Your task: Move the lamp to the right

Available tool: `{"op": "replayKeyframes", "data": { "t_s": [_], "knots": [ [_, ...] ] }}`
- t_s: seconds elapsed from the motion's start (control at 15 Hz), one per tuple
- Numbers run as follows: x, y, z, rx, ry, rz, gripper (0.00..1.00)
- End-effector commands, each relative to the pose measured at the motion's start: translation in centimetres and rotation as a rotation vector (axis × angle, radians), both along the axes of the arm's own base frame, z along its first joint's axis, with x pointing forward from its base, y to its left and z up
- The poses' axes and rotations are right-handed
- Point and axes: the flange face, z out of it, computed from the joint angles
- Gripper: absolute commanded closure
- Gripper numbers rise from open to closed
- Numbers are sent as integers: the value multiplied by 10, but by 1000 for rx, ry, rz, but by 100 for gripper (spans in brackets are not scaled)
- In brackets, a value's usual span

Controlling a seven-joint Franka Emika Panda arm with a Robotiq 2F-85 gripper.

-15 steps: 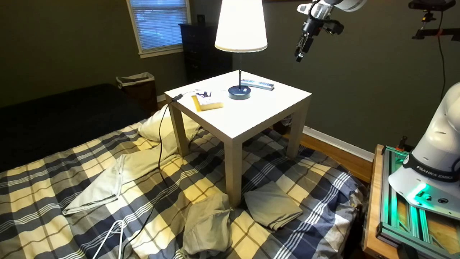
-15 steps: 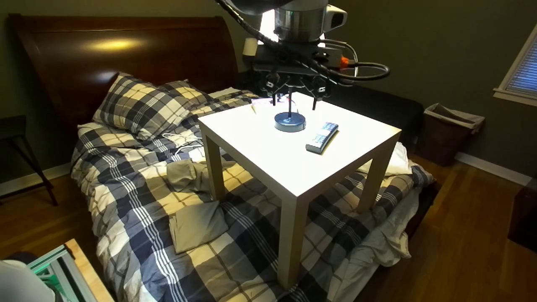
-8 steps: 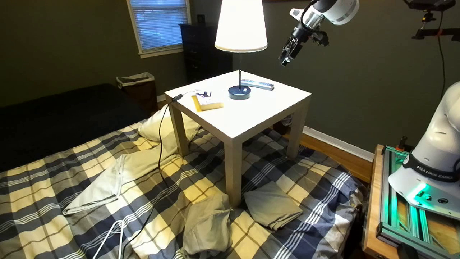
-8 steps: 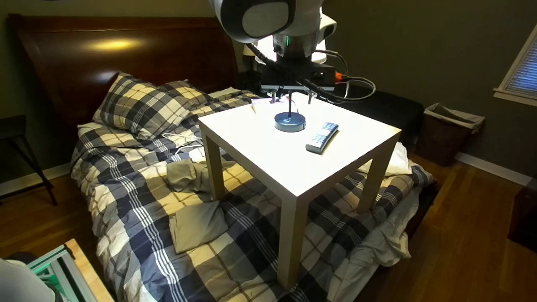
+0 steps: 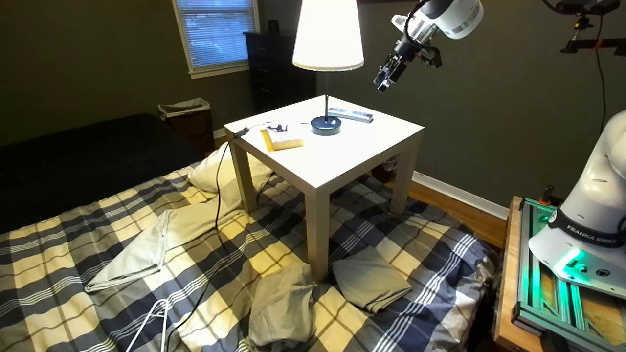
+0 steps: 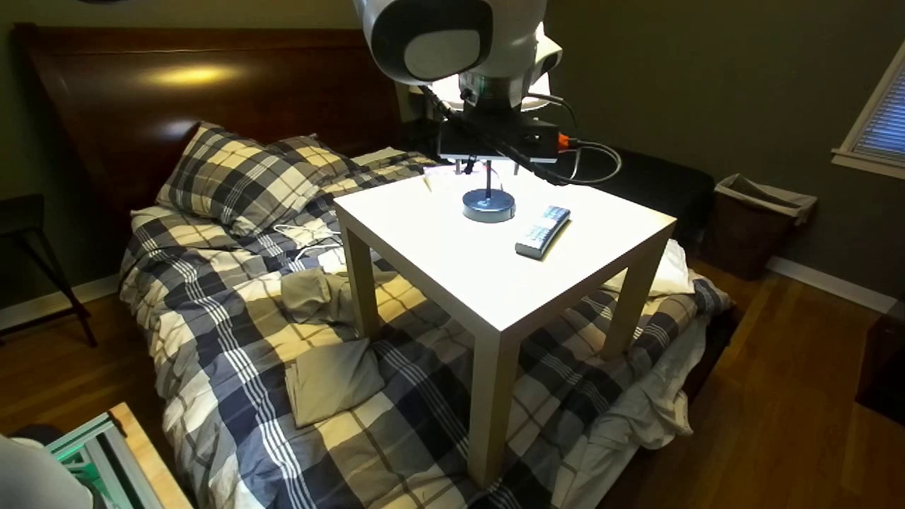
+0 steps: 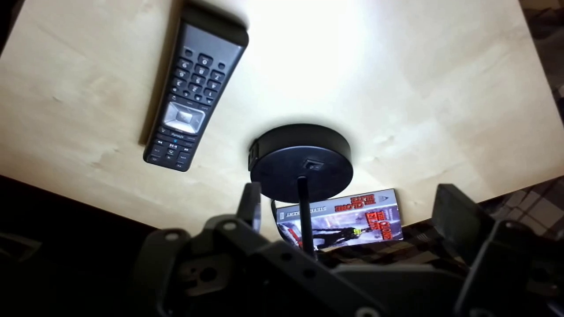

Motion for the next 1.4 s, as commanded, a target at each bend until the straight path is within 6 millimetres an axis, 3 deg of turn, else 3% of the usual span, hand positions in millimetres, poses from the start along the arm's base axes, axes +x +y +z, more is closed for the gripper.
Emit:
{"op": "replayKeyframes", "data": {
  "t_s": [0.0, 0.67, 1.33],
  "knots": [
    [5, -1, -4, -4, -11, 21, 0],
    [25, -4, -58, 200, -254, 157, 0],
    [64, 3, -86, 312, -448, 105, 0]
  ]
}}
